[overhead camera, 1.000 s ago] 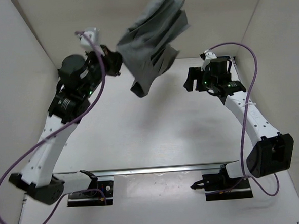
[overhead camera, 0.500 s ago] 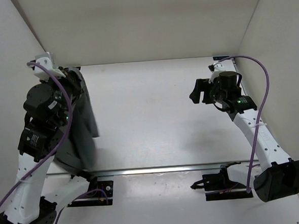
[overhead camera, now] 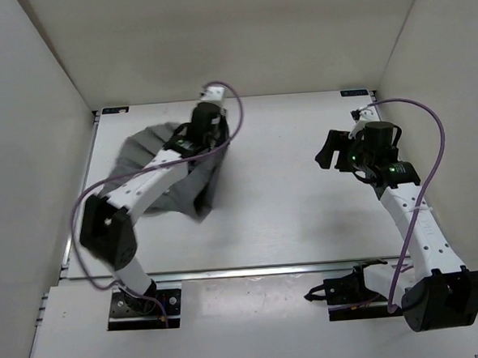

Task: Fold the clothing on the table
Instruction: Flatten the skirt out

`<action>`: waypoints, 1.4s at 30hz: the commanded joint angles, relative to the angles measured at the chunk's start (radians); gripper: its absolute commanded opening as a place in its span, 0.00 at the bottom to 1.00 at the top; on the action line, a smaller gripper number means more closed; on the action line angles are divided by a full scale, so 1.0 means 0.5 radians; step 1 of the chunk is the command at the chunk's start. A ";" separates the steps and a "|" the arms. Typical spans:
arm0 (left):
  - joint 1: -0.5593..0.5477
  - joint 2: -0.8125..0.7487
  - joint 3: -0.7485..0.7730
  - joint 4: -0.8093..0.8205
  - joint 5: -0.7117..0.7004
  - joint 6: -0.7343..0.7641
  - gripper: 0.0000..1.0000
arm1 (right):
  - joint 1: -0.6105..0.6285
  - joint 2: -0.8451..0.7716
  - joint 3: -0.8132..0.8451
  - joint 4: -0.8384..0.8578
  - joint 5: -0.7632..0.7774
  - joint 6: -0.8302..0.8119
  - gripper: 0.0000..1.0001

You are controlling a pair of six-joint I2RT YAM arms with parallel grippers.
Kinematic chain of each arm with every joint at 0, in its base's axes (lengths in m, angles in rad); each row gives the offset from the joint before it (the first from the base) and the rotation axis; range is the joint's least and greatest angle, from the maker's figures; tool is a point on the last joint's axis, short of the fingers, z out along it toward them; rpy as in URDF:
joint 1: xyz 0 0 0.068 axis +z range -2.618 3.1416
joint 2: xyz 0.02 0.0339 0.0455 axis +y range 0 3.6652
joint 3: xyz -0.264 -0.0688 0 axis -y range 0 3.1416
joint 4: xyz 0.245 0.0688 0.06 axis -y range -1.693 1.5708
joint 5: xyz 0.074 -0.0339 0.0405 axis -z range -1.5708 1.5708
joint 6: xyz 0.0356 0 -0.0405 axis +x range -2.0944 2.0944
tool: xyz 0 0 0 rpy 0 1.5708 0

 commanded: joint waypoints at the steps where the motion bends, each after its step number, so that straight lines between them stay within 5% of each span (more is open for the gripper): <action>1: -0.095 0.271 0.305 0.054 0.233 -0.100 0.69 | -0.044 -0.054 -0.011 -0.009 -0.009 0.059 0.75; 3: -0.092 0.434 0.498 0.008 0.275 -0.060 0.99 | -0.035 -0.041 0.007 -0.022 0.018 0.065 0.75; 9: 0.156 0.432 0.478 0.173 0.340 -0.029 0.99 | 0.152 0.100 0.031 0.042 0.049 0.093 0.76; 15: 0.463 0.367 0.300 0.133 0.267 0.041 0.97 | 0.575 0.592 0.187 0.269 0.043 0.160 0.76; 20: 0.550 0.272 -0.040 0.173 0.224 0.124 0.83 | 0.815 1.117 0.556 0.334 -0.021 0.145 0.69; 23: 0.534 0.312 -0.166 0.195 0.178 0.186 0.66 | 0.867 1.348 0.835 0.239 0.040 0.108 0.54; 27: 0.485 0.373 -0.228 0.219 0.153 0.176 0.22 | 0.840 1.471 1.086 0.135 0.175 0.037 0.25; 28: 0.488 0.407 -0.246 0.210 0.144 0.146 0.18 | 0.830 1.486 1.108 0.110 0.169 0.013 0.19; 39: 0.448 0.698 -0.050 -0.118 0.248 -0.219 0.12 | 0.487 1.174 0.869 0.101 0.077 0.013 0.18; 42: 0.418 0.797 -0.004 -0.225 0.297 -0.357 0.02 | 0.447 1.103 0.820 0.107 0.062 -0.006 0.15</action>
